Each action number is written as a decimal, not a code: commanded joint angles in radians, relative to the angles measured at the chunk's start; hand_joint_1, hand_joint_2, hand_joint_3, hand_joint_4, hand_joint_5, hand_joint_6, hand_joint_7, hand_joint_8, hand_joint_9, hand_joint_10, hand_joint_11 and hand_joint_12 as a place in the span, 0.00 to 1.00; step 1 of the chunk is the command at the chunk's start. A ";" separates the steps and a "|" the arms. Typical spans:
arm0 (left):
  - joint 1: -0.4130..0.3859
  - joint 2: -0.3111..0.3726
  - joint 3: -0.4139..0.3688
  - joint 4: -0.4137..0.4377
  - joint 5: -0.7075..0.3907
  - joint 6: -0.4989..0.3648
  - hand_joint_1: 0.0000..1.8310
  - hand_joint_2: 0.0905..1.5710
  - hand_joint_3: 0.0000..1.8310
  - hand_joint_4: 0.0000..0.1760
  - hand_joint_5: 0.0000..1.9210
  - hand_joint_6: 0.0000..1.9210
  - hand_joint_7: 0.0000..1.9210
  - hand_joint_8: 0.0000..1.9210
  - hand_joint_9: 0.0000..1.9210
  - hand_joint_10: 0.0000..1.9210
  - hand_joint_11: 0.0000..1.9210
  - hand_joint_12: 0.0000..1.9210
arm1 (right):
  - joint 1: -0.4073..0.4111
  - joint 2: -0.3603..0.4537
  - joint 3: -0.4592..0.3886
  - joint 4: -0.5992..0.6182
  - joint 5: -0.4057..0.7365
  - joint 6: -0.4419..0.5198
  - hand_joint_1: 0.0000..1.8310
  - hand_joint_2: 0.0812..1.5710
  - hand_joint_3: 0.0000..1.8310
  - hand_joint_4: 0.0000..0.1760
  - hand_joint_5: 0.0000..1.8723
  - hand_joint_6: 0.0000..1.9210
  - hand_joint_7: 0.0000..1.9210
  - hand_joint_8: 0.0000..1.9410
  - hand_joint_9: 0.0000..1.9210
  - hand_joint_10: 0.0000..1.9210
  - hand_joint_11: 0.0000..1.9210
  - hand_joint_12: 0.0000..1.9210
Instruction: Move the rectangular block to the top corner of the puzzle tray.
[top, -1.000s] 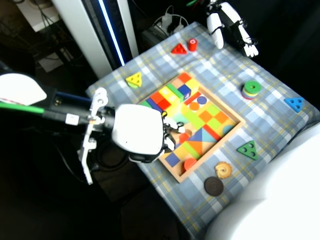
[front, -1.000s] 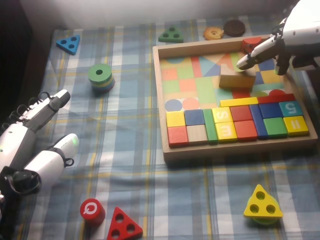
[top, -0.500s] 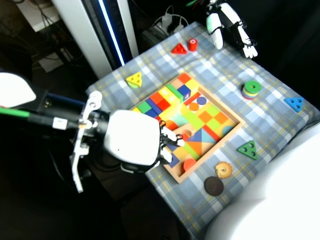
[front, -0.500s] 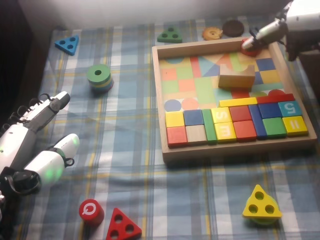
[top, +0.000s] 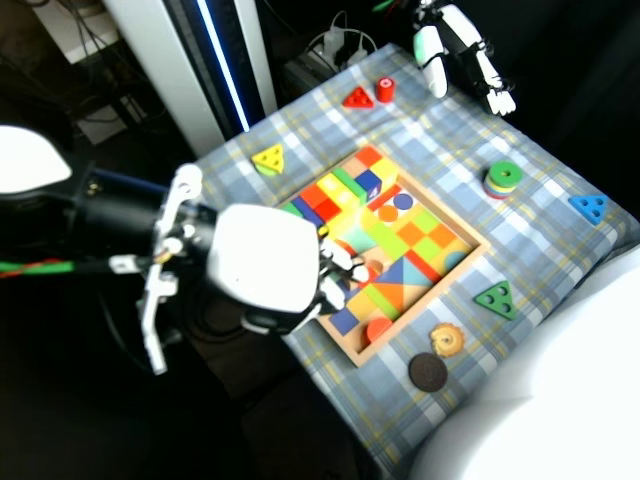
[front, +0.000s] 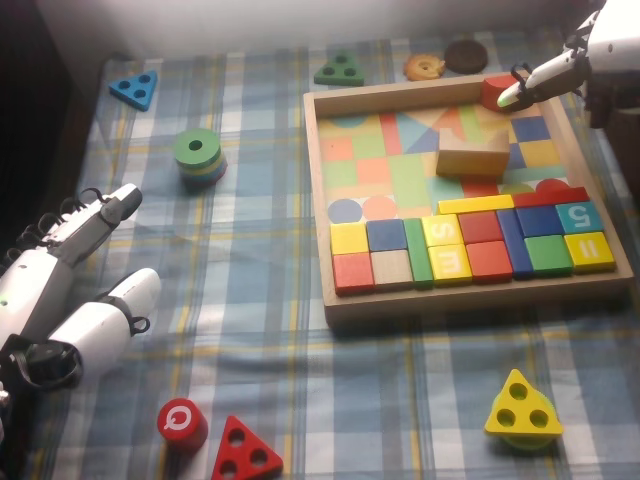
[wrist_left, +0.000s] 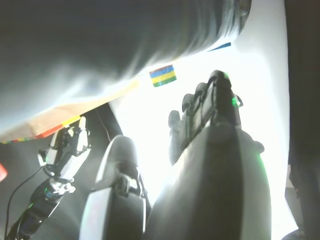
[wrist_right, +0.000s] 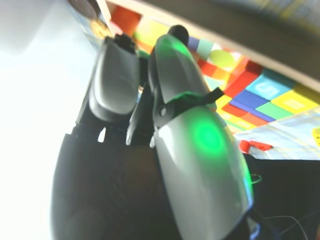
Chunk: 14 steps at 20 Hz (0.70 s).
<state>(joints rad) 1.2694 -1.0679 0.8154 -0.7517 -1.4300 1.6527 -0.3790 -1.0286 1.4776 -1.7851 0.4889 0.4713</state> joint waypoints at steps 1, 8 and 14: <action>-0.004 0.007 0.003 0.039 -0.117 -0.003 0.31 0.89 0.00 0.36 0.14 0.00 0.09 0.00 0.03 0.00 0.00 0.00 | 0.006 0.003 -0.006 0.031 -0.015 -0.001 0.89 0.76 0.00 0.00 0.20 0.00 0.67 1.00 0.78 1.00 0.80 1.00; -0.004 0.008 0.003 0.040 -0.111 -0.003 0.33 0.89 0.00 0.39 0.14 0.00 0.09 0.00 0.03 0.00 0.00 0.00 | -0.003 0.015 -0.035 -0.061 -0.017 0.070 0.95 0.73 0.00 0.00 0.21 0.00 0.62 1.00 0.73 1.00 0.78 1.00; -0.004 0.008 0.003 0.040 -0.108 -0.003 0.34 0.90 0.00 0.33 0.14 0.00 0.09 0.00 0.03 0.00 0.00 0.00 | -0.016 0.008 -0.035 -0.070 -0.018 0.070 0.92 0.73 0.00 0.00 0.22 0.00 0.62 1.00 0.73 1.00 0.76 1.00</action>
<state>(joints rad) 1.2694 -1.0676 0.8154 -0.7547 -1.4277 1.6527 -0.4034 -1.0195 1.4452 -1.8835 0.4938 0.5457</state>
